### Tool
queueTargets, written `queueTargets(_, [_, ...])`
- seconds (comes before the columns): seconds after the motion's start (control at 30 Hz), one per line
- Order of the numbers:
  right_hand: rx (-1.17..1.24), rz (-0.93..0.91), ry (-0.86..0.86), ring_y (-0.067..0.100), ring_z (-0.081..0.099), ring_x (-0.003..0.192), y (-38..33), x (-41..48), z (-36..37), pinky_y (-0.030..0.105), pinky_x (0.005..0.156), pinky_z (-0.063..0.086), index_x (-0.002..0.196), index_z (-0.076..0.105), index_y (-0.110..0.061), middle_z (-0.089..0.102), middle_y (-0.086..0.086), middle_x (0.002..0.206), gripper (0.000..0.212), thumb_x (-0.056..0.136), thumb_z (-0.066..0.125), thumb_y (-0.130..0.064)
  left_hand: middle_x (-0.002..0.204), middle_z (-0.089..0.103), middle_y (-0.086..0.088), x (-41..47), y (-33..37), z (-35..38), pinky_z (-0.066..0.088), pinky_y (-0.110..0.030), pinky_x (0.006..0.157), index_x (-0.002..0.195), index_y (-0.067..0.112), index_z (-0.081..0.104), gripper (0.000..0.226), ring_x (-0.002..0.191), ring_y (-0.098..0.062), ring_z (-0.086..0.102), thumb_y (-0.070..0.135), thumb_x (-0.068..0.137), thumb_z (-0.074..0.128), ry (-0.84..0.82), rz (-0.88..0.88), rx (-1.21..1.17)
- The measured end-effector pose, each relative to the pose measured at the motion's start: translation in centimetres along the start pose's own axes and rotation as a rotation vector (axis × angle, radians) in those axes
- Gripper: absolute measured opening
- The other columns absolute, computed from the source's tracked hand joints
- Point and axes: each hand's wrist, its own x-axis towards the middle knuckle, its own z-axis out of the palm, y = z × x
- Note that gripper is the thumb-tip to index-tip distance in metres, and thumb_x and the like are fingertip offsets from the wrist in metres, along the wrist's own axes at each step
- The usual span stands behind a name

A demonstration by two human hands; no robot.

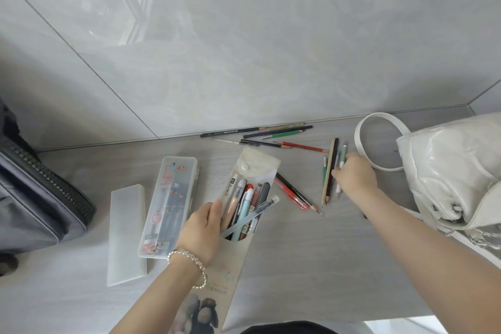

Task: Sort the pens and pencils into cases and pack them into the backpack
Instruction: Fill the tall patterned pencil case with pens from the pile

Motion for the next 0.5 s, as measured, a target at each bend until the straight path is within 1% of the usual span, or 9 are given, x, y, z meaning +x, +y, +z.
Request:
queueTargets(0.1, [0.025,0.023,-0.023,0.038,0.059,0.101,0.6,0.0,0.0,0.035,0.075,0.045,0.107,0.052,0.003,0.063,0.022,0.106,0.037,0.078,0.065,-0.015,0.058,0.033,0.000,0.1,-0.3,-0.4,0.026,-0.028,0.053,0.059,0.013,0.031,0.043,0.055,-0.015,0.030,0.028,0.098,0.032,0.021,-0.023,-0.022])
queueTargets(0.17, [0.184,0.012,0.001,0.036,0.060,0.097,0.7,-0.2,-0.2,0.033,0.074,0.043,0.108,0.053,0.001,0.064,0.019,0.101,0.034,0.079,0.061,-0.014,0.057,0.031,-0.001,0.1,-0.5,-0.7,0.024,-0.028,0.054,0.058,0.013,0.028,0.043,0.054,-0.016,0.028,0.027,0.099,0.032,0.039,-0.028,-0.041])
queueTargets(0.2, [0.302,0.008,0.007,0.035,0.061,0.092,0.5,-0.5,-0.4,0.030,0.072,0.044,0.115,0.050,-0.002,0.063,0.016,0.099,0.037,0.081,0.058,-0.011,0.057,0.029,-0.001,0.2,-0.6,-0.8,0.023,-0.029,0.054,0.058,0.013,0.027,0.043,0.054,-0.016,0.027,0.026,0.099,0.032,0.043,-0.033,-0.064])
queueTargets(0.3, [0.537,-0.070,-0.030,0.027,0.057,0.061,0.0,-2.0,-1.2,0.019,0.050,0.044,0.134,0.033,-0.022,0.058,0.014,0.089,0.055,0.084,0.045,-0.003,0.057,0.032,-0.002,0.4,-0.9,-1.2,0.024,-0.029,0.054,0.059,0.012,0.032,0.043,0.054,-0.016,0.028,0.026,0.099,0.032,0.059,-0.086,-0.150])
queueTargets(0.33, [0.557,-0.109,-0.042,0.026,0.055,0.060,-0.1,-2.5,-1.3,0.021,0.050,0.045,0.136,0.030,-0.030,0.058,0.014,0.087,0.059,0.084,0.042,-0.003,0.059,0.038,-0.002,0.4,-0.9,-1.4,0.027,-0.028,0.055,0.061,0.011,0.039,0.042,0.056,-0.016,0.033,0.028,0.099,0.033,0.068,-0.117,-0.194])
queueTargets(0.37, [0.565,-0.150,-0.046,0.026,0.054,0.065,-0.1,-2.9,-1.3,0.026,0.058,0.048,0.137,0.027,-0.037,0.059,0.013,0.087,0.063,0.085,0.040,-0.003,0.064,0.046,-0.003,0.4,-1.0,-1.4,0.033,-0.027,0.059,0.066,0.009,0.048,0.041,0.059,-0.016,0.040,0.031,0.098,0.034,0.062,-0.152,-0.252])
queueTargets(0.43, [0.565,-0.215,-0.046,0.024,0.053,0.070,-0.1,-3.7,-1.6,0.031,0.069,0.047,0.138,0.022,-0.044,0.063,0.012,0.087,0.068,0.087,0.038,-0.003,0.083,0.061,-0.003,0.3,-0.9,-1.4,0.044,-0.031,0.079,0.085,0.012,0.063,0.040,0.079,-0.018,0.056,0.035,0.098,0.034,0.037,-0.216,-0.372])
queueTargets(0.47, [0.565,-0.240,-0.059,0.020,0.053,0.065,-0.2,-4.1,-1.7,0.028,0.067,0.047,0.137,0.025,-0.044,0.065,0.010,0.087,0.064,0.089,0.036,-0.003,0.091,0.063,-0.002,0.1,-0.7,-1.4,0.043,-0.033,0.091,0.094,0.014,0.064,0.039,0.090,-0.021,0.057,0.036,0.098,0.033,0.041,-0.227,-0.409])
queueTargets(0.5, [0.573,-0.272,-0.077,0.015,0.053,0.056,-0.3,-4.5,-1.9,0.022,0.061,0.045,0.132,0.034,-0.042,0.065,0.010,0.089,0.057,0.091,0.034,-0.003,0.094,0.063,-0.001,0.0,-0.7,-1.4,0.039,-0.032,0.097,0.098,0.013,0.064,0.039,0.097,-0.022,0.055,0.037,0.098,0.032,0.057,-0.219,-0.403])
